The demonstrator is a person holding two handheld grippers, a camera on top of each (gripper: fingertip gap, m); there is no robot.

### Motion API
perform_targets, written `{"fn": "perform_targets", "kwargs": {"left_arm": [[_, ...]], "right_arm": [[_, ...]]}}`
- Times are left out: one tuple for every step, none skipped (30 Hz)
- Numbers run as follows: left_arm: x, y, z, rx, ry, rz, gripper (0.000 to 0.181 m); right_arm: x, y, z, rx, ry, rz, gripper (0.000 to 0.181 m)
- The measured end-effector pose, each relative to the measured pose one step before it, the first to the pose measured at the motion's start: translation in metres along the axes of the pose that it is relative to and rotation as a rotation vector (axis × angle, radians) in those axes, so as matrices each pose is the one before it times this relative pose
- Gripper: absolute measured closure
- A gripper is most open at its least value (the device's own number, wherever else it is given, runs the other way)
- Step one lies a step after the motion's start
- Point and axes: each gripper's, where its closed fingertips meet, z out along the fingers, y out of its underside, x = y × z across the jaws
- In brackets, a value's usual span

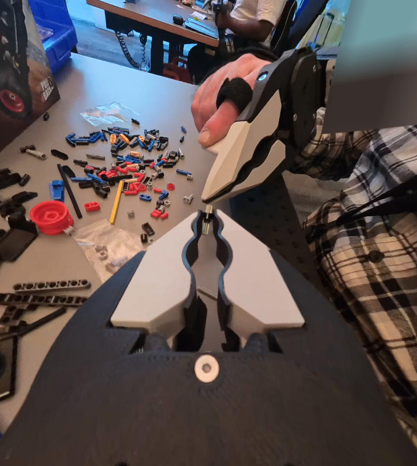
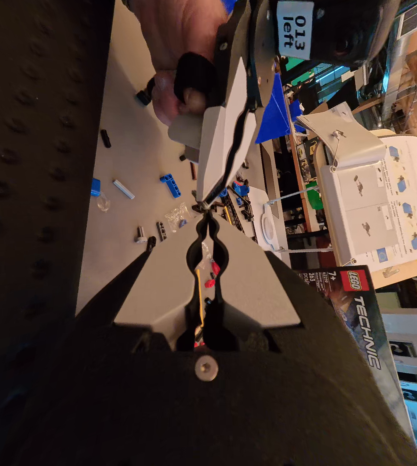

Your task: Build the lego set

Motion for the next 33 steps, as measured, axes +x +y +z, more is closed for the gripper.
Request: {"fn": "perform_targets", "kwargs": {"left_arm": [[0.00155,0.00163,-0.00192,0.0111,0.0078,-0.0063,0.175],[0.00079,0.00343,-0.00046,-0.0072,-0.0021,-0.0012,0.175],[-0.00024,0.00254,-0.00022,-0.0065,-0.0097,0.0008,0.175],[-0.00122,0.00062,-0.00053,0.0017,-0.0119,-0.0021,0.175],[-0.00063,-0.00057,-0.00134,0.006,-0.0044,-0.0041,0.176],[-0.00161,-0.00131,-0.00226,0.0075,-0.0077,-0.0036,0.176],[-0.00331,-0.00097,-0.00275,0.0047,-0.0177,-0.0014,0.175],[-0.00324,-0.00023,-0.00276,-0.0006,-0.0174,0.0067,0.175],[-0.00279,0.00036,-0.0024,-0.0044,-0.0179,0.0095,0.174],[-0.00347,0.00136,-0.00183,-0.0114,-0.0246,0.0132,0.168],[-0.00338,0.00204,-0.00157,-0.0151,-0.025,0.0158,0.164],[-0.0029,0.00182,-0.00167,-0.0128,-0.0189,0.0114,0.163],[-0.00475,0.00148,-0.00211,-0.01,-0.0277,0.0095,0.163],[-0.006,0.00206,-0.00201,-0.014,-0.0341,0.014,0.164],[-0.00534,0.0022,-0.00164,-0.0152,-0.0299,0.0184,0.164],[-0.00402,0.00221,-0.00094,-0.0139,-0.0223,0.0157,0.163],[-0.00314,0.00221,-0.00017,-0.0133,-0.0165,0.0087,0.163],[-0.00262,0.00215,0.00047,-0.0126,-0.0137,0.0053,0.163],[-0.00217,0.00228,0.00075,-0.0132,-0.0127,0.0079,0.162],[-0.00174,0.0022,0.0009,-0.0124,-0.0116,0.0105,0.162],[-0.00106,0.00286,0.0011,-0.0158,-0.0079,0.0083,0.161],[-0.00081,0.00323,0.0011,-0.0201,-0.0077,0.0082,0.161],[-0.00074,0.00291,0.00081,-0.0171,-0.0095,0.0141,0.161],[-0.00034,0.00232,0.00049,-0.0143,-0.0075,0.0139,0.161],[0.00147,0.00248,0.00083,-0.016,0.0052,0.0094,0.162],[0.00269,0.00333,0.00121,-0.0219,0.0139,0.0061,0.162],[0.00263,0.0033,0.0013,-0.0219,0.0121,0.0088,0.161],[0.00176,0.00214,0.00131,-0.0138,0.0043,0.0117,0.161],[0.00223,0.00158,0.00141,-0.01,0.0068,0.0083,0.161],[0.00172,0.00056,0.00129,-0.0056,0.0047,0.0056,0.161],[-0.00043,-0.00099,0.00075,0.0013,-0.0087,0.0071,0.161],[-0.00145,-0.00194,0.00027,0.0023,-0.0114,0.0085,0.162],[-0.00218,-0.00158,-0.00043,-0.0074,-0.0112,0.0138,0.162]], "right_arm": [[-0.0001,-0.00033,0.00061,-0.0001,-0.0023,0.0049,0.181],[-0.00091,-0.00118,0.00116,0.0037,-0.007,0.0028,0.181],[-0.00084,-0.00093,0.00178,0.001,-0.0067,-0.0024,0.181],[-0.0008,-0.00057,0.00225,-0.0015,-0.0075,-0.0037,0.181],[-0.00007,-0.00047,0.00214,-0.0007,-0.005,-0.0029,0.181],[0.00051,0.00003,0.00185,-0.0005,-0.0035,-0.0002,0.181],[0.00066,0.00065,0.00143,-0.0017,-0.0049,0.0018,0.181],[0.00018,0.00231,0.00147,-0.0101,-0.0073,0.0018,0.181],[-0.00038,0.0032,0.0011,-0.0124,-0.0084,0.0006,0.181],[-0.00155,0.00309,0.00074,-0.0093,-0.0135,0.0043,0.181],[-0.00196,0.00303,0.00016,-0.0069,-0.0142,0.0075,0.181],[-0.00236,0.0039,-0.00028,-0.0099,-0.0151,0.0103,0.181],[-0.00249,0.00503,-0.00047,-0.0144,-0.0132,0.0104,0.181],[-0.00311,0.00581,-0.00071,-0.0168,-0.014,0.0119,0.181],[-0.0046,0.00592,-0.00049,-0.0164,-0.0199,0.0155,0.181],[-0.00451,0.00615,0.00009,-0.0176,-0.0169,0.0138,0.181],[-0.00446,0.00678,0.00081,-0.023,-0.0132,0.005,0.181],[-0.00451,0.00665,0.00105,-0.0258,-0.0131,-0.0042,0.181],[-0.00358,0.00506,0.00075,-0.0189,-0.0117,0.0006,0.181],[-0.00192,0.00328,0.00018,-0.0094,-0.009,0.0149,0.181],[-0.00058,0.00219,-0.00062,-0.0028,-0.0063,0.0224,0.181],[0.00074,0.00156,-0.001,0.0,-0.0016,0.019,0.181],[0.00178,0.00097,-0.00123,0.0021,0.005,0.0122,0.181],[0.00193,0.00068,-0.00106,0.0003,0.0042,0.0094,0.181],[0.00158,-0.00011,-0.00086,0.0029,0.0038,0.0052,0.181],[0.00115,-0.00091,-0.0006,0.0068,0.0008,0.0049,0.181],[-0.00019,-0.00108,-0.00037,0.0068,-0.0076,0.0087,0.18],[-0.0013,-0.00123,-0.00021,0.007,-0.014,0.0083,0.18],[-0.00023,-0.00062,-0.00003,0.0044,-0.0076,0.0113,0.179],[-0.00023,0.00035,0.00016,0.0009,-0.0088,0.0168,0.176],[-0.00022,0.00143,0.00073,-0.0039,-0.0087,0.0167,0.174],[0.00061,0.0019,0.00091,-0.0072,-0.0012,0.0072,0.172],[0.00191,0.00195,0.00078,-0.0092,0.0073,0.0007,0.171]]}}
